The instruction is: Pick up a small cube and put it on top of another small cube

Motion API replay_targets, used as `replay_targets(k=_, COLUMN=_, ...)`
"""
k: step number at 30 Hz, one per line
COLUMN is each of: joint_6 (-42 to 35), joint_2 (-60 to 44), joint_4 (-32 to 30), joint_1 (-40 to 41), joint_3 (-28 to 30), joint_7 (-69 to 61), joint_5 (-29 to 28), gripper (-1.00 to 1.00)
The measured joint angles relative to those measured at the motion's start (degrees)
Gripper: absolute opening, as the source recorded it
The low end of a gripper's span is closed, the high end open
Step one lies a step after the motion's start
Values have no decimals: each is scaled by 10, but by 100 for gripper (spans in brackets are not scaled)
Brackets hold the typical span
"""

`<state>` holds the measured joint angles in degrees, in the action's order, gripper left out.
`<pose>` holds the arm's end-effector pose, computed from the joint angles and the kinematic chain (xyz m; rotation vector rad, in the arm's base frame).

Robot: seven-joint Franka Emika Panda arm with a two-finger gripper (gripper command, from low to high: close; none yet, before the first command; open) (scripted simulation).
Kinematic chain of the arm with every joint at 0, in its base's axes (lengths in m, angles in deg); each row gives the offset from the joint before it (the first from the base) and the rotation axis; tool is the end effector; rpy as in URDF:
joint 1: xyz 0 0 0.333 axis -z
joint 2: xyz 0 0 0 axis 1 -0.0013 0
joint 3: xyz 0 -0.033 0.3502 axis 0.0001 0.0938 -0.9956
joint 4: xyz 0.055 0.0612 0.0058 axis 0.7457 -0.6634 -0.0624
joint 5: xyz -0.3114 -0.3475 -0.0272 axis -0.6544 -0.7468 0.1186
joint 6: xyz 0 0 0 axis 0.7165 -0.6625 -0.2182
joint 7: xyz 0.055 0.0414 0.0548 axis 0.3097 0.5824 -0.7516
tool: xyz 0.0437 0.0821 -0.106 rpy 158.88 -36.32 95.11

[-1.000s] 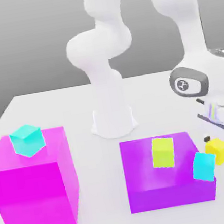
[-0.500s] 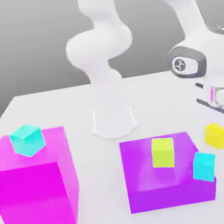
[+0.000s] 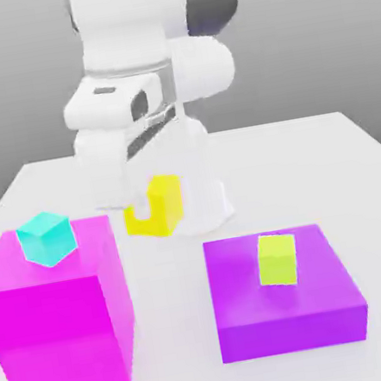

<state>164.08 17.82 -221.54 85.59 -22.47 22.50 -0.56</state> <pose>0.4549 -0.1295 0.3871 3.0993 0.3899 0.0096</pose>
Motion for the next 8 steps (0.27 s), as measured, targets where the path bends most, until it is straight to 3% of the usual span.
replay_targets(k=4, joint_6=11, joint_2=-2, joint_4=-10, joint_1=56, joint_3=57, joint_7=-7, joint_5=-15, gripper=-100)
replay_targets(k=5, joint_6=31, joint_2=-10, joint_4=-22, joint_1=59, joint_3=64, joint_7=-8, joint_5=-16, gripper=100)
replay_targets(k=8, joint_6=31, joint_2=-10, joint_4=-22, joint_1=59, joint_3=64, joint_7=-8, joint_5=-16, gripper=100)
